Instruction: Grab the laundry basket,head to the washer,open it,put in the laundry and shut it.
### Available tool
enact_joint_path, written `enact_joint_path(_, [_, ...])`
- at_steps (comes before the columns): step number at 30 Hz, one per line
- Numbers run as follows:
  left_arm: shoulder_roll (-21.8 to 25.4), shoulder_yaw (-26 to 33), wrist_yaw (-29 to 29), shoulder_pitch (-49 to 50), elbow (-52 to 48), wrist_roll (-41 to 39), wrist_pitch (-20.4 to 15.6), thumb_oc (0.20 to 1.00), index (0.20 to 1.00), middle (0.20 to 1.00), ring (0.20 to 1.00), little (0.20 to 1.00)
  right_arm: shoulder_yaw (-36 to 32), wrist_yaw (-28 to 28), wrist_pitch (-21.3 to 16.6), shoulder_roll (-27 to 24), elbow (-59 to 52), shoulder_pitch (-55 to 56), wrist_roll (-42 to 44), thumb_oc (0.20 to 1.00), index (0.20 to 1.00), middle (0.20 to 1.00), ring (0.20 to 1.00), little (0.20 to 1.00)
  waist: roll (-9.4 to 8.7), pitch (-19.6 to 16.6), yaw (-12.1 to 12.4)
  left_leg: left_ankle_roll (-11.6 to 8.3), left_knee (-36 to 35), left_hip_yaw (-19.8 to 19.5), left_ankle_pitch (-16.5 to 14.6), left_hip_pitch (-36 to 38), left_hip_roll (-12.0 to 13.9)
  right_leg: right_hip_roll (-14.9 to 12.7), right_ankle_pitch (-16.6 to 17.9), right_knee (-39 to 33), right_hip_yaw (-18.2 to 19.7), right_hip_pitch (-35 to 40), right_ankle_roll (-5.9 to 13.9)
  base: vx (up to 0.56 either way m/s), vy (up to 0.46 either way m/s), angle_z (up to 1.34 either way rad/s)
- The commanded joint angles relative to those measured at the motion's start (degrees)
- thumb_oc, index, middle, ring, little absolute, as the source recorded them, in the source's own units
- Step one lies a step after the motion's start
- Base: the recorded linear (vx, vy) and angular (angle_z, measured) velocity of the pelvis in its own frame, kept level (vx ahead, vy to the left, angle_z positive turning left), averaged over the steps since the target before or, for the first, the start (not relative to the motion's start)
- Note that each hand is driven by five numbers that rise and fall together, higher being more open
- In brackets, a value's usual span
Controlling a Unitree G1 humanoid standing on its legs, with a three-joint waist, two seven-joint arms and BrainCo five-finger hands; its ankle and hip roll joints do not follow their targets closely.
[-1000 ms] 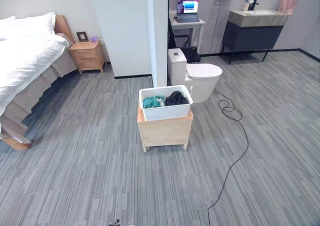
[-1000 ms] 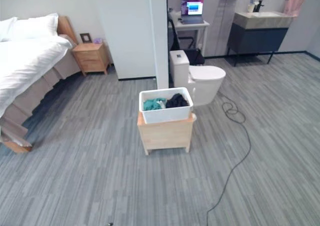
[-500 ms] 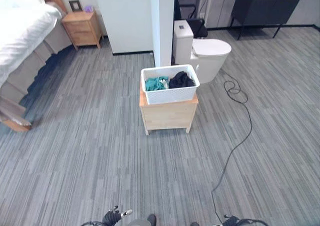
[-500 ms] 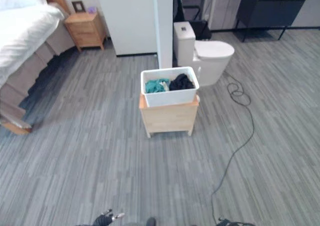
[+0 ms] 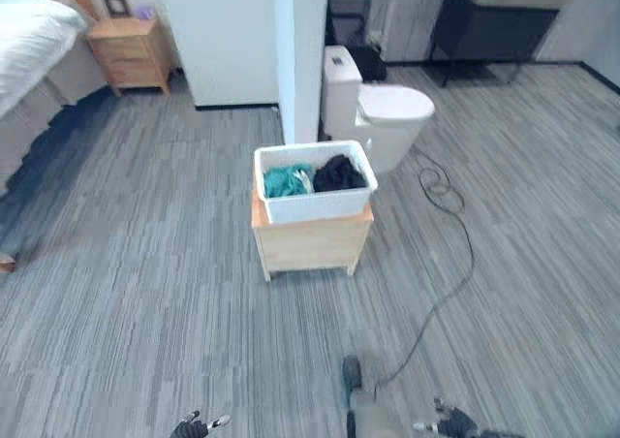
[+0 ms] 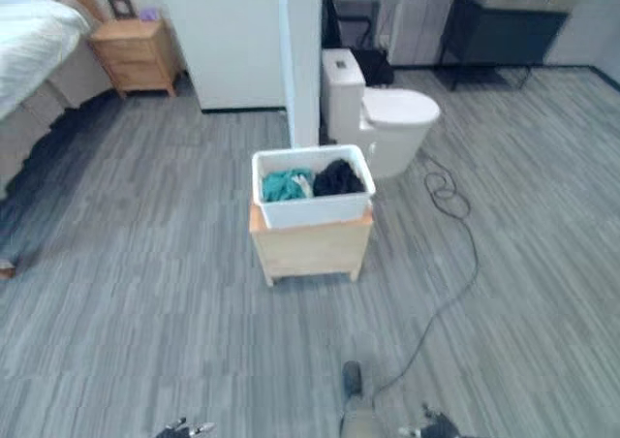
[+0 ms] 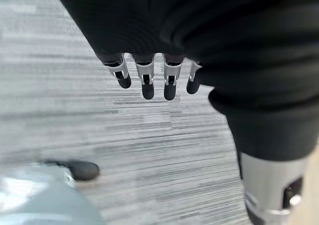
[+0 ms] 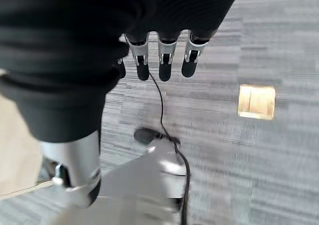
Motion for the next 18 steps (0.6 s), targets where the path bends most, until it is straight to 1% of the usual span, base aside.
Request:
enact_joint_path(1, [2.6,0.5,0.9,-1.8,-5.0,-3.1,-1.7,1.000,1.000,1.000,1.000,1.000,0.2,-0.2,-2.4,-4.6,-3.2,-2.8,5.0,1.000,1.000,1.000,1.000,1.000,-1.34,-0.6,0.6,-1.92,17.1,4.9,22.9,-3.0,4.0,-0.5,4.5,-2.3,3.0,-1.4,0.27,0.31,-0.430,0.90])
enact_joint_path(2, [2.6,0.2,0.8,-1.4,-7.2,-3.6,-1.6,1.000,1.000,1.000,1.000,1.000,0.1,-0.9,-2.6,-4.7,-4.5,-2.7,6.3,1.000,1.000,1.000,1.000,1.000,-1.98,0.1,1.6,-0.79,25.0,6.7,23.8,-7.3,4.7,0.2,3.2,-2.8,2.7,0.6,-1.43,0.29,-0.396,0.17])
enact_joint_path(3, [2.9,-0.1,1.3,-1.0,-9.0,-4.1,-1.7,1.000,1.000,1.000,1.000,1.000,-0.8,-1.7,-3.2,-5.5,-6.5,-2.9,8.6,1.000,1.000,1.000,1.000,1.000,-3.45,0.5,2.4,1.12,31.1,9.6,23.7,-12.6,6.0,1.0,0.9,-3.9,3.1,3.8,-3.36,0.42,-0.487,0.01])
enact_joint_path(4, [2.9,-0.3,1.5,-0.7,-10.4,-4.5,-1.8,1.000,1.000,1.000,1.000,1.000,-2.0,-3.0,-3.7,-6.1,-7.8,-3.0,9.5,1.000,1.000,1.000,1.000,1.000,-3.54,1.3,3.6,1.26,31.9,11.3,22.4,-16.7,7.6,1.3,-0.2,-4.4,2.7,6.1,-3.74,0.33,-0.344,-0.05])
enact_joint_path(5, [2.9,-0.3,1.5,-0.7,-10.4,-4.5,-1.8,1.000,1.000,1.000,1.000,1.000,-2.0,-3.0,-3.7,-6.1,-7.8,-3.0,9.5,1.000,1.000,1.000,1.000,1.000,-3.68,1.1,3.5,1.29,31.9,11.3,22.5,-16.9,7.4,1.1,-0.2,-4.4,2.6,5.9,-3.72,0.21,-0.117,0.00])
enact_joint_path(6, [2.8,-0.6,1.5,-0.3,-12.6,-5.2,-1.9,1.000,1.000,1.000,1.000,1.000,-3.0,-3.6,-4.0,-6.8,-10.8,-3.1,10.1,1.000,1.000,1.000,1.000,1.000,-3.77,1.4,4.4,1.48,30.2,12.8,21.5,-19.6,7.9,1.2,-1.3,-4.6,2.6,7.3,-3.92,0.33,-0.015,0.00])
enact_joint_path(7, [2.7,-0.7,1.9,0.6,-16.4,-5.8,-2.1,1.000,1.000,1.000,1.000,1.000,-5.4,-4.3,-5.1,-8.0,-16.5,-2.6,11.4,1.000,1.000,1.000,1.000,1.000,-3.18,1.7,5.5,1.01,20.4,14.2,20.2,-22.0,7.9,1.9,-3.6,-4.3,2.8,9.5,-3.74,0.33,-0.017,0.07])
enact_joint_path(8, [2.7,-0.7,1.9,0.6,-16.5,-5.8,-2.1,1.000,1.000,1.000,1.000,1.000,-5.4,-4.3,-5.1,-8.0,-16.6,-2.6,11.4,1.000,1.000,1.000,1.000,1.000,-3.47,1.5,5.5,1.06,19.9,14.4,20.6,-21.9,7.6,1.6,-3.6,-4.3,2.9,9.3,-3.71,0.51,0.088,0.00])
enact_joint_path(9, [2.8,-0.2,2.4,1.7,-21.2,-7.2,-2.3,1.000,1.000,1.000,1.000,1.000,-9.1,-5.3,-6.1,-9.5,-22.4,-1.7,12.0,1.000,1.000,1.000,1.000,1.000,-2.65,1.3,6.3,0.13,5.7,15.5,20.2,-21.8,9.1,1.3,-5.8,-4.7,2.2,12.1,-2.74,0.40,0.123,-0.01])
enact_joint_path(10, [3.0,0.1,2.9,2.0,-23.2,-7.3,-2.3,1.000,1.000,1.000,1.000,1.000,-10.3,-5.8,-6.2,-10.0,-24.6,-1.6,11.4,1.000,1.000,1.000,1.000,1.000,-2.41,1.2,6.9,-0.10,-1.8,15.4,21.4,-21.1,8.6,1.1,-6.6,-5.0,1.9,13.5,-2.36,0.66,0.200,-0.01])
enact_joint_path(11, [3.2,0.8,4.1,2.0,-28.3,-7.4,-2.6,1.000,1.000,1.000,1.000,1.000,-12.4,-7.8,-6.5,-10.6,-27.6,-2.3,10.0,1.000,1.000,1.000,1.000,1.000,-1.40,0.8,8.4,-0.99,-10.5,14.1,24.4,-22.1,7.8,1.7,-8.3,-5.7,1.6,16.6,-2.14,0.52,0.157,0.00])
enact_joint_path(12, [3.2,1.1,4.7,2.0,-30.2,-7.2,-2.6,1.000,1.000,1.000,1.000,1.000,-13.2,-8.5,-6.5,-10.6,-28.5,-2.6,9.3,1.000,1.000,1.000,1.000,1.000,-1.23,0.6,8.9,-1.27,-13.5,13.9,25.1,-22.4,7.0,1.6,-9.0,-6.1,1.4,17.9,-1.95,0.39,0.113,0.10])
enact_joint_path(13, [3.2,1.1,4.7,2.1,-30.3,-7.1,-2.5,1.000,1.000,1.000,1.000,1.000,-13.2,-8.6,-6.4,-10.6,-28.6,-2.6,9.3,1.000,1.000,1.000,1.000,1.000,-1.35,0.7,8.8,-1.25,-13.9,14.0,25.3,-22.0,6.9,1.5,-9.1,-6.1,1.4,18.1,-1.92,0.25,0.082,0.10])
enact_joint_path(14, [3.2,1.7,5.4,2.2,-32.6,-7.1,-2.7,1.000,1.000,1.000,1.000,1.000,-13.7,-9.2,-6.5,-10.5,-29.0,-3.4,9.1,1.000,1.000,1.000,1.000,1.000,-1.19,0.4,9.5,-1.55,-15.0,13.5,25.7,-22.6,6.2,1.5,-9.5,-6.6,1.7,19.4,-1.71,0.27,0.119,-0.10])
enact_joint_path(15, [3.3,2.5,5.7,2.8,-35.4,-6.6,-2.3,1.000,1.000,1.000,1.000,1.000,-13.9,-9.2,-6.3,-10.4,-30.3,-4.0,8.5,1.000,1.000,1.000,1.000,1.000,-1.02,-0.1,10.0,-1.30,-16.2,12.9,25.9,-21.5,5.6,1.5,-10.0,-6.7,2.3,20.4,-1.38,0.39,0.183,-0.31])
enact_joint_path(16, [3.5,2.9,6.3,3.2,-37.1,-6.1,-2.2,1.000,1.000,1.000,1.000,1.000,-13.9,-9.2,-5.9,-10.5,-30.9,-4.6,7.6,1.000,1.000,1.000,1.000,1.000,-0.73,-1.0,10.3,-1.05,-15.7,12.0,26.0,-20.9,5.2,1.2,-10.7,-6.9,2.8,21.4,-0.91,0.28,0.140,-0.57])
enact_joint_path(17, [3.5,3.0,6.3,3.3,-37.3,-6.1,-2.1,1.000,1.000,1.000,1.000,1.000,-13.9,-9.2,-5.9,-10.5,-31.0,-4.5,7.6,1.000,1.000,1.000,1.000,1.000,-0.79,-0.9,10.4,-1.03,-15.6,12.1,25.8,-20.7,5.2,1.2,-10.7,-6.9,2.8,21.6,-0.88,0.33,0.203,-0.57])
enact_joint_path(18, [4.7,3.1,6.8,3.4,-41.4,-3.0,-1.6,1.000,1.000,1.000,1.000,1.000,-14.1,-9.4,-5.1,-10.3,-31.5,-5.6,6.4,1.000,1.000,1.000,1.000,1.000,-1.28,-1.8,10.9,-0.41,-12.5,11.2,24.5,-20.6,3.7,-0.5,-11.2,-6.2,3.4,22.5,-0.12,0.32,0.214,-0.55])
